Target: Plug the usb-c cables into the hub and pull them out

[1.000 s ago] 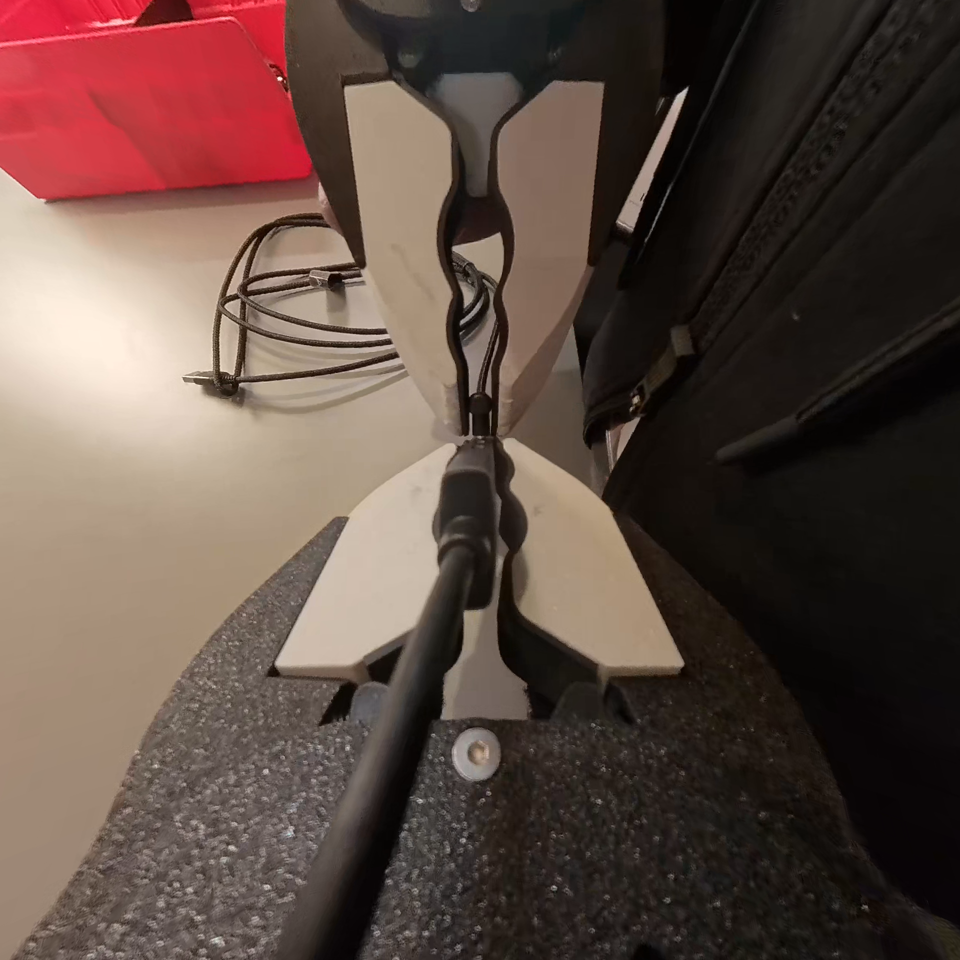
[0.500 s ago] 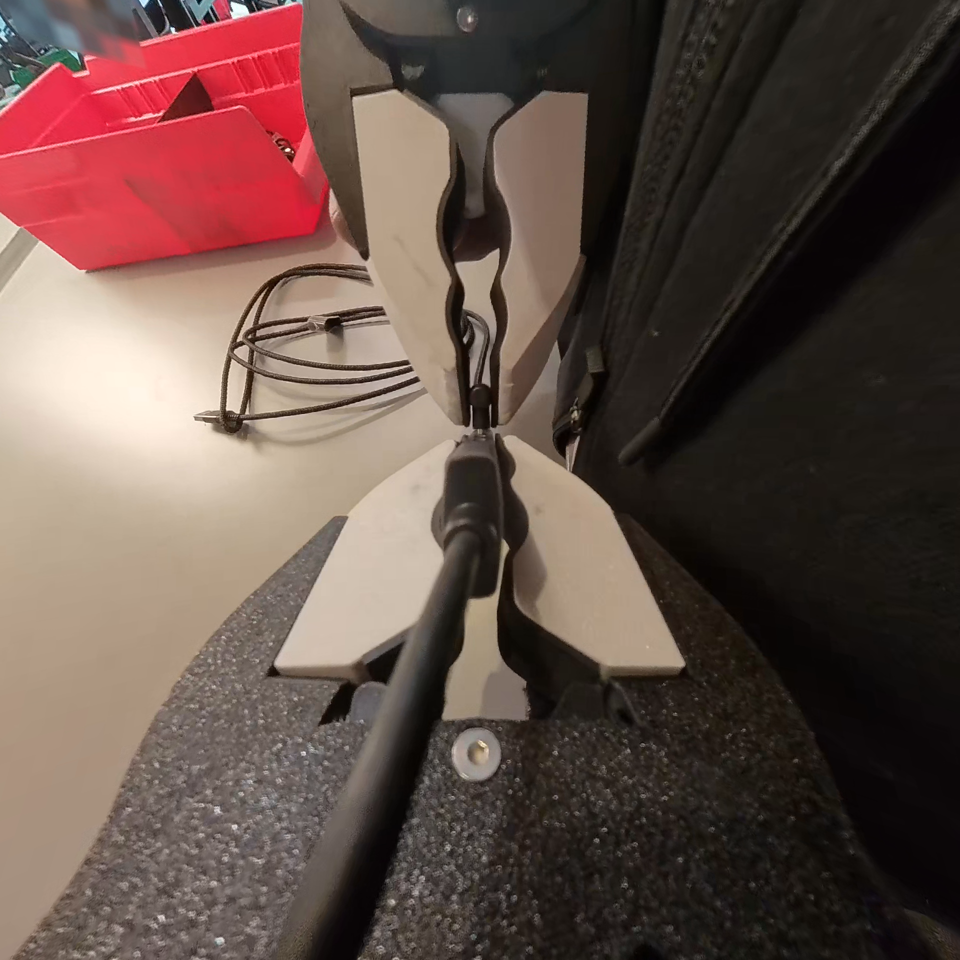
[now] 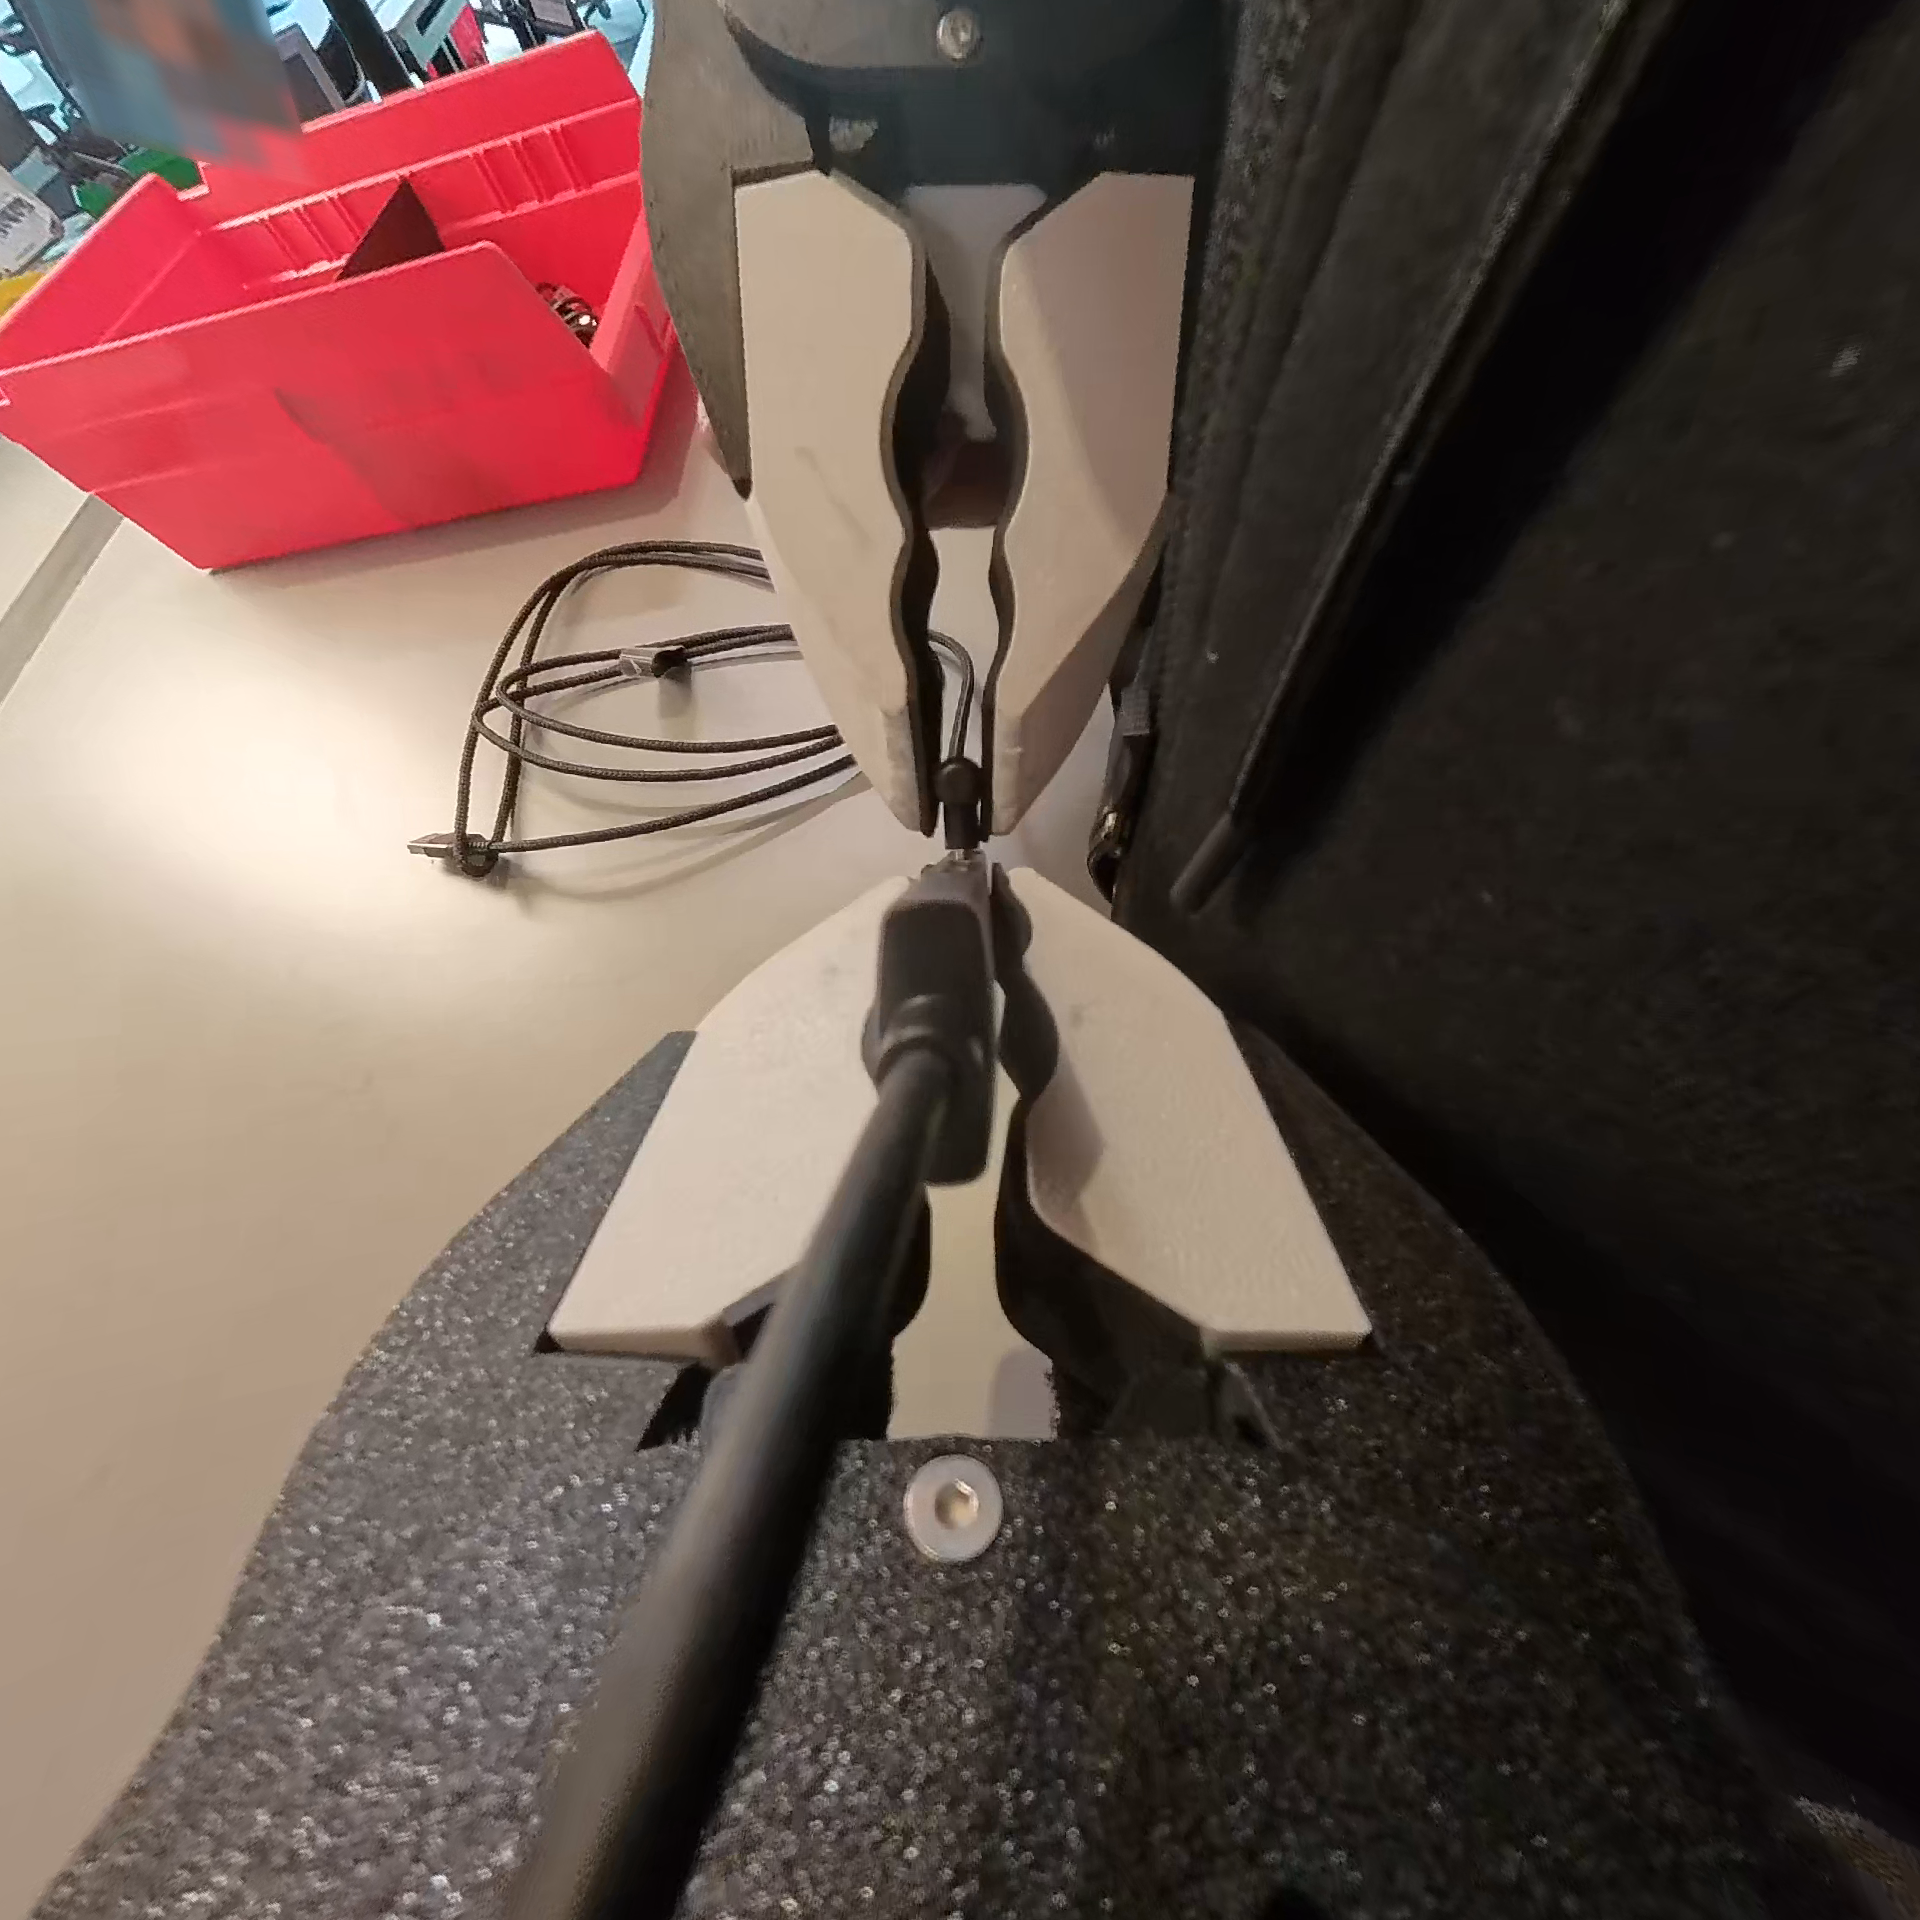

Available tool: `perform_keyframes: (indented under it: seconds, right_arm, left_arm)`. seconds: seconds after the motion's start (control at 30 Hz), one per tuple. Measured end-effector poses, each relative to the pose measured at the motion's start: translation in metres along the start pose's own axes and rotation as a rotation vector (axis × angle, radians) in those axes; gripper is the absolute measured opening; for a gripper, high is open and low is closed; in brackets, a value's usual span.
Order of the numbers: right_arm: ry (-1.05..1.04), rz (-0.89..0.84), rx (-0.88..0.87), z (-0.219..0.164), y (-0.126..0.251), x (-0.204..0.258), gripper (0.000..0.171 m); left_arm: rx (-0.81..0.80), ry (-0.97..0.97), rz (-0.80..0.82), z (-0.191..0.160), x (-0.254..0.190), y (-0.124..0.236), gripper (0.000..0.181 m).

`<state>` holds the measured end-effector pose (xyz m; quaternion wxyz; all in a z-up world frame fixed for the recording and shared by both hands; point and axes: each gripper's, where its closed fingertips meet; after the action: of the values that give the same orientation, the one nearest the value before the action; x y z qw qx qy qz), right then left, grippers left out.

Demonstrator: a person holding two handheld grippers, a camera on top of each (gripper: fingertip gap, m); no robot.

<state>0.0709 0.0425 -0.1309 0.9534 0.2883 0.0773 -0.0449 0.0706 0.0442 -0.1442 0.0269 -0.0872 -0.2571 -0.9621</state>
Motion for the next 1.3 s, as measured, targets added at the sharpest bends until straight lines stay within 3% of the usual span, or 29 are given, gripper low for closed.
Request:
perform_keyframes:
  seconds: [0.33, 0.77, 1.0, 1.17, 1.3]
  right_arm:
    - [0.072, -0.057, 0.117, -0.005, 0.001, -0.005, 0.008]
    - [-0.055, -0.010, 0.104, -0.012, -0.007, -0.011, 0.012]
    - [0.091, -0.042, 0.151, -0.013, -0.017, -0.016, 0.009]
    - [0.159, -0.056, 0.105, -0.004, -0.016, -0.016, 0.008]
    - [0.094, -0.053, 0.065, 0.000, -0.016, -0.013, 0.008]
  left_arm:
    - [0.056, -0.066, 0.054, -0.003, 0.006, -0.001, 0.012]
    - [0.066, -0.095, 0.038, -0.004, 0.011, -0.001, 0.012]
    - [0.127, -0.131, 0.059, -0.009, 0.017, -0.001, 0.012]
    - [0.051, -0.084, 0.054, -0.008, 0.017, 0.006, 0.013]
    - [0.024, -0.070, 0.054, -0.010, 0.014, 0.009, 0.014]
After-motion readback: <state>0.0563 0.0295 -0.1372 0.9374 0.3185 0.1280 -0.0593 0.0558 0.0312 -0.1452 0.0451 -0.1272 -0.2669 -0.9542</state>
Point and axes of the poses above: each gripper's, where its closed fingertips meet, y back along the fingers, z out of its top, x = y × z across the jaws, and after that the axes turned 1 degree about y, right-handed
